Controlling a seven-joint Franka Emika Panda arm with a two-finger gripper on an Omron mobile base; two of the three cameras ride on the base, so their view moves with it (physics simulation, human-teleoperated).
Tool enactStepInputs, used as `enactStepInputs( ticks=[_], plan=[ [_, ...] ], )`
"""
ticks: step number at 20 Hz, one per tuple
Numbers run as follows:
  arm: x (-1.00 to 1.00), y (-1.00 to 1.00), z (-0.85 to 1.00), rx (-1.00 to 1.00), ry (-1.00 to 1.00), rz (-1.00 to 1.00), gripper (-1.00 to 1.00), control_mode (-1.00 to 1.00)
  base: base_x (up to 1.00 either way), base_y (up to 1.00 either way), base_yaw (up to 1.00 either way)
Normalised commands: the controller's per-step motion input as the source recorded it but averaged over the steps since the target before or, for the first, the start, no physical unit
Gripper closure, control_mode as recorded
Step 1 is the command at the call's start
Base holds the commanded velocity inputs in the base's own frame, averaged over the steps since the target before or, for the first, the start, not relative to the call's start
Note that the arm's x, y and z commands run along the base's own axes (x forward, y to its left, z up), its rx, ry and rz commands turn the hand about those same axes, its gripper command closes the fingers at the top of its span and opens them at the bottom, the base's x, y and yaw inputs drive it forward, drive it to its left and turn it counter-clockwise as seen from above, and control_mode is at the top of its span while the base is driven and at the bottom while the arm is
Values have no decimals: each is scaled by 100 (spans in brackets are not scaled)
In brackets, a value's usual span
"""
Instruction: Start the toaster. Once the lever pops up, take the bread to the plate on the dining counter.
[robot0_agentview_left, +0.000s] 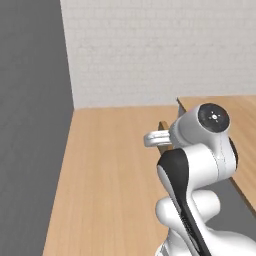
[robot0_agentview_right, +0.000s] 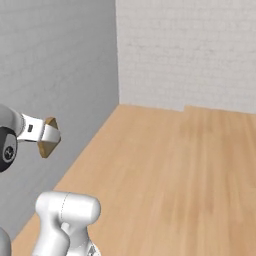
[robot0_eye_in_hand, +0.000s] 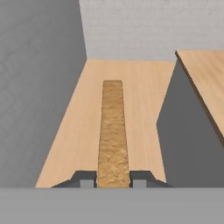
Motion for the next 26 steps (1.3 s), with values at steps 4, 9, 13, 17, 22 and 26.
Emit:
enactStepInputs(
  ticks=[4,9,13,17,22,26],
  plan=[
    [0,0,0,0,0,0,100,100,100,-40,0],
    [0,0,0,0,0,0,100,100,100,-33,0],
    [0,0,0,0,0,0,100,100,100,-31,-2],
    [0,0,0,0,0,0,100,100,100,-25,-6],
    [0,0,0,0,0,0,100,100,100,-32,-10],
    [0,0,0,0,0,0,100,100,100,-34,-22]
  ],
)
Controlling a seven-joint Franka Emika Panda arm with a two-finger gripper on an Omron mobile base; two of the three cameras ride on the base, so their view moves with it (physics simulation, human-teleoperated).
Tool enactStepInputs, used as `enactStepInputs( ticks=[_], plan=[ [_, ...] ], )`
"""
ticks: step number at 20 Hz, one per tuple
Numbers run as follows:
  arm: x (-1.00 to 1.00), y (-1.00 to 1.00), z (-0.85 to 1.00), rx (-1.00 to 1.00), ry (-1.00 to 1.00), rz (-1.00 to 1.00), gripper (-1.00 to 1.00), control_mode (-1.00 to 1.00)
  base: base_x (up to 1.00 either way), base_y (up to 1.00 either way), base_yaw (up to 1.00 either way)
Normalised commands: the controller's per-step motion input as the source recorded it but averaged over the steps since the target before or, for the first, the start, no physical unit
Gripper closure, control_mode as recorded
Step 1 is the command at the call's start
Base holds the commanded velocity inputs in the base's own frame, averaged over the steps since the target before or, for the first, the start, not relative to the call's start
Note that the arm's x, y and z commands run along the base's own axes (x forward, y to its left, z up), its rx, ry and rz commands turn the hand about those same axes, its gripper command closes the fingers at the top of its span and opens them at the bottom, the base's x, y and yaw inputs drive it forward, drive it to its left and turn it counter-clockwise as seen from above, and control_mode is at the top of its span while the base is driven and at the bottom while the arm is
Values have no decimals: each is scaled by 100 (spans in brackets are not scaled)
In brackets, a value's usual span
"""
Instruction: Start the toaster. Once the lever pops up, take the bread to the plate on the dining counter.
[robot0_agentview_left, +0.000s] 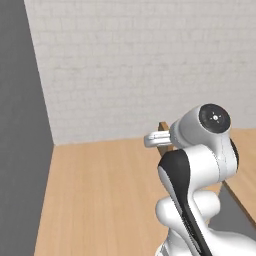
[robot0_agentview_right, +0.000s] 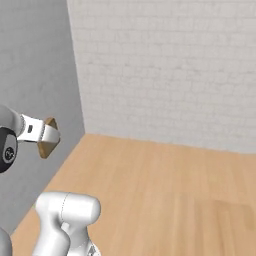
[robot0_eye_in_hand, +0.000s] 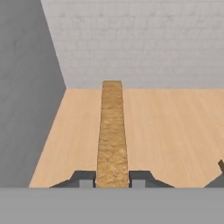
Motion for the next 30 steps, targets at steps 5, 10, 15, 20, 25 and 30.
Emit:
enactStepInputs(
  ticks=[5,10,15,20,25,30],
  plan=[
    [0,0,0,0,0,0,100,100,100,-22,-30],
    [0,0,0,0,0,0,100,100,100,-6,-36],
    [0,0,0,0,0,0,100,100,100,1,-52],
    [0,0,0,0,0,0,100,100,85,12,-66],
    [0,0,0,0,0,0,100,100,75,23,-71],
    [0,0,0,0,0,0,100,100,71,31,-73]
  ],
)
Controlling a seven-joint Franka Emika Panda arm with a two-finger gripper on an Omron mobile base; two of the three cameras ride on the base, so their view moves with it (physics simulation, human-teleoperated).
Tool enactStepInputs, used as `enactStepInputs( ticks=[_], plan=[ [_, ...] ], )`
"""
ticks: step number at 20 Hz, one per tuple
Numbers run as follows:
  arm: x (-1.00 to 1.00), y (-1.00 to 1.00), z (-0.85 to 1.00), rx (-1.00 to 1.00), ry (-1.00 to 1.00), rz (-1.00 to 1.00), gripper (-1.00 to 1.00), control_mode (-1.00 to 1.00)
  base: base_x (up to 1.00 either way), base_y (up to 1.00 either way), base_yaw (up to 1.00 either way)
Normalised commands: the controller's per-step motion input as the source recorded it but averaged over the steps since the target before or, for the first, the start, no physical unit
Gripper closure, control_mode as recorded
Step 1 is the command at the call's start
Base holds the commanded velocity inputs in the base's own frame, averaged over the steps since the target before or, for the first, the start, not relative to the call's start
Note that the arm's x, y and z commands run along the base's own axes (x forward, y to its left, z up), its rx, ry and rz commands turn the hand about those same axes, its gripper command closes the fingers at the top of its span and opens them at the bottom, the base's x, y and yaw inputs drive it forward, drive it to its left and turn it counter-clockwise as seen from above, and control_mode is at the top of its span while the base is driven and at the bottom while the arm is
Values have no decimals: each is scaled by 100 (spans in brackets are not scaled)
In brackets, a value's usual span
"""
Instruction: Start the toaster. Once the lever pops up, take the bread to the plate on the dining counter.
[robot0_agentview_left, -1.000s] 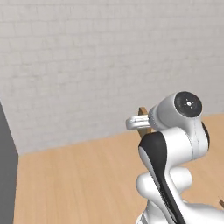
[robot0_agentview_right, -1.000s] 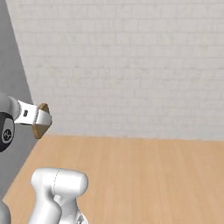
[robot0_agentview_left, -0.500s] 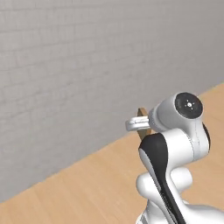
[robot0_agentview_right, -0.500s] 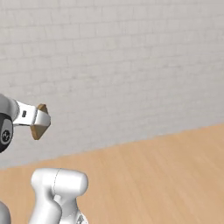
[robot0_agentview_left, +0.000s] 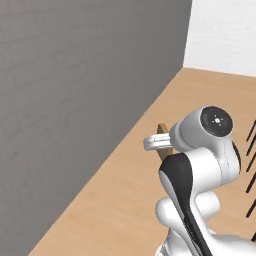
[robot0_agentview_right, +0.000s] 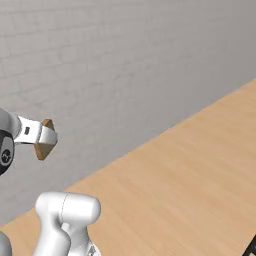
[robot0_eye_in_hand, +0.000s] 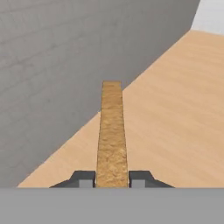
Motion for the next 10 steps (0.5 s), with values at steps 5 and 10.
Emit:
enactStepInputs(
  ticks=[5,10],
  plan=[
    [0,0,0,0,0,0,100,100,89,41,-68],
    [0,0,0,0,0,0,100,100,100,46,-61]
  ],
)
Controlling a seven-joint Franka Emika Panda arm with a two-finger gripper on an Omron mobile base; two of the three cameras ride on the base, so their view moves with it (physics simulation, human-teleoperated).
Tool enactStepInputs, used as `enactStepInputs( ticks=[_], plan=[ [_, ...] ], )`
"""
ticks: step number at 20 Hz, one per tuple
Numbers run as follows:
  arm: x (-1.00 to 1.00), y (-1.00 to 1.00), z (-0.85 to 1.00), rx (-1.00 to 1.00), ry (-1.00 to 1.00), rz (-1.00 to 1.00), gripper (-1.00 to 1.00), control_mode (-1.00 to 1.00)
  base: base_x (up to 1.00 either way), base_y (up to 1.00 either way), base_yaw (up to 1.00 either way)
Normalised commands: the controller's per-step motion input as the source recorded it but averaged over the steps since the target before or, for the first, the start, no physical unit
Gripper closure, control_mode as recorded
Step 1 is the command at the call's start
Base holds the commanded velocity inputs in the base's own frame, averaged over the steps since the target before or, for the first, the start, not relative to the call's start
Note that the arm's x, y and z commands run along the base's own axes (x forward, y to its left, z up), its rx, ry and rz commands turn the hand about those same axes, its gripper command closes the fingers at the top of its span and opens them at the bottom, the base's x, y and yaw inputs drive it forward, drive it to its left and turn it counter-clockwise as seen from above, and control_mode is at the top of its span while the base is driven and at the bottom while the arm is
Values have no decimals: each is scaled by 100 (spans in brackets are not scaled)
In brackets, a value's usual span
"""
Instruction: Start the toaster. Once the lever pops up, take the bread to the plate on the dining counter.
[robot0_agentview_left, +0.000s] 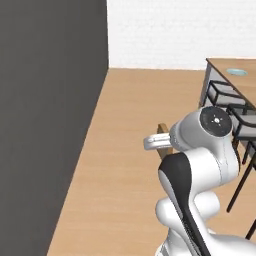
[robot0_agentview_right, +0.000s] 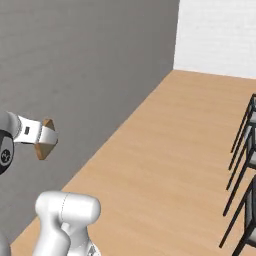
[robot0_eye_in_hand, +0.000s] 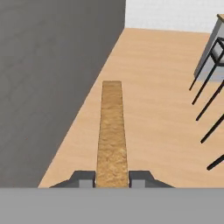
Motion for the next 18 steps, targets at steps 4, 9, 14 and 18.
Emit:
enactStepInputs(
  ticks=[4,9,14,18],
  plan=[
    [0,0,0,0,0,0,100,100,100,14,-47],
    [0,0,0,0,0,0,100,100,100,0,-45],
    [0,0,0,0,0,0,100,100,100,2,-46],
    [0,0,0,0,0,0,100,100,100,26,-38]
  ],
)
